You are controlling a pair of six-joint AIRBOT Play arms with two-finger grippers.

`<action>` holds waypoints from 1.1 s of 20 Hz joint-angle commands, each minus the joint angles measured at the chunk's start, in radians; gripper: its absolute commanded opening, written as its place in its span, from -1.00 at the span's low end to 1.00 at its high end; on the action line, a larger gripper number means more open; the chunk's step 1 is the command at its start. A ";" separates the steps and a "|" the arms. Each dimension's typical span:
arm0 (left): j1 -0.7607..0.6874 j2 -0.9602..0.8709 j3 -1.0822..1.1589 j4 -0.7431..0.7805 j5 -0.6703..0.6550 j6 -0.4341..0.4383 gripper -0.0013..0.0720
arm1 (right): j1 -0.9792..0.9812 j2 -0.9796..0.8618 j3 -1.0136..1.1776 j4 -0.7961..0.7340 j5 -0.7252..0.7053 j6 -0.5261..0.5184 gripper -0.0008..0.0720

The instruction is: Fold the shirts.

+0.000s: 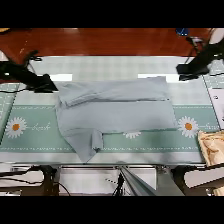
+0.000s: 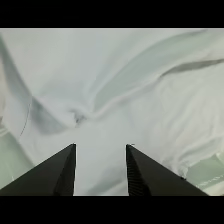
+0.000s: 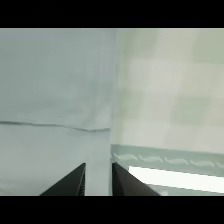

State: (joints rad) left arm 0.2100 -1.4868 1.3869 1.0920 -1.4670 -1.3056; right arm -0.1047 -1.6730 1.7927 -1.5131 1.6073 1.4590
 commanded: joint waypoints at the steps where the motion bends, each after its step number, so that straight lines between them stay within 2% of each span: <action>1: 0.123 0.153 -0.076 0.013 -0.074 -0.016 0.09 | -0.089 0.092 -0.007 -0.091 0.143 -0.022 -0.23; 3: 0.205 0.269 -0.243 0.010 -0.082 -0.016 0.15 | -0.171 0.154 -0.047 -0.076 0.145 -0.021 0.13; 4: 0.236 0.320 -0.341 0.005 -0.077 -0.023 0.46 | -0.211 0.187 -0.087 -0.051 0.133 -0.024 0.22; 6: 0.270 0.403 -0.539 -0.031 -0.048 -0.034 0.65 | -0.280 0.239 -0.181 0.039 0.101 -0.032 0.22; 9: 0.254 0.464 -0.762 -0.069 -0.018 -0.024 0.65 | -0.338 0.306 -0.346 0.167 0.008 -0.060 0.22; 13: 0.180 0.465 -0.930 -0.076 0.064 -0.024 0.65 | -0.342 0.330 -0.478 0.240 -0.063 -0.101 0.22; 18: 0.049 0.439 -0.998 -0.188 0.265 -0.029 0.64 | -0.342 0.331 -0.519 0.282 -0.104 -0.122 0.22; 22: -0.060 0.366 -0.997 -0.240 0.404 -0.077 0.61 | -0.342 0.342 -0.519 0.311 -0.116 -0.122 0.22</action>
State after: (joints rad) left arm 0.2207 -1.0794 0.4030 0.8867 -1.2079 -1.3605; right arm -0.4461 -1.3407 1.2819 -1.2327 1.5112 1.3422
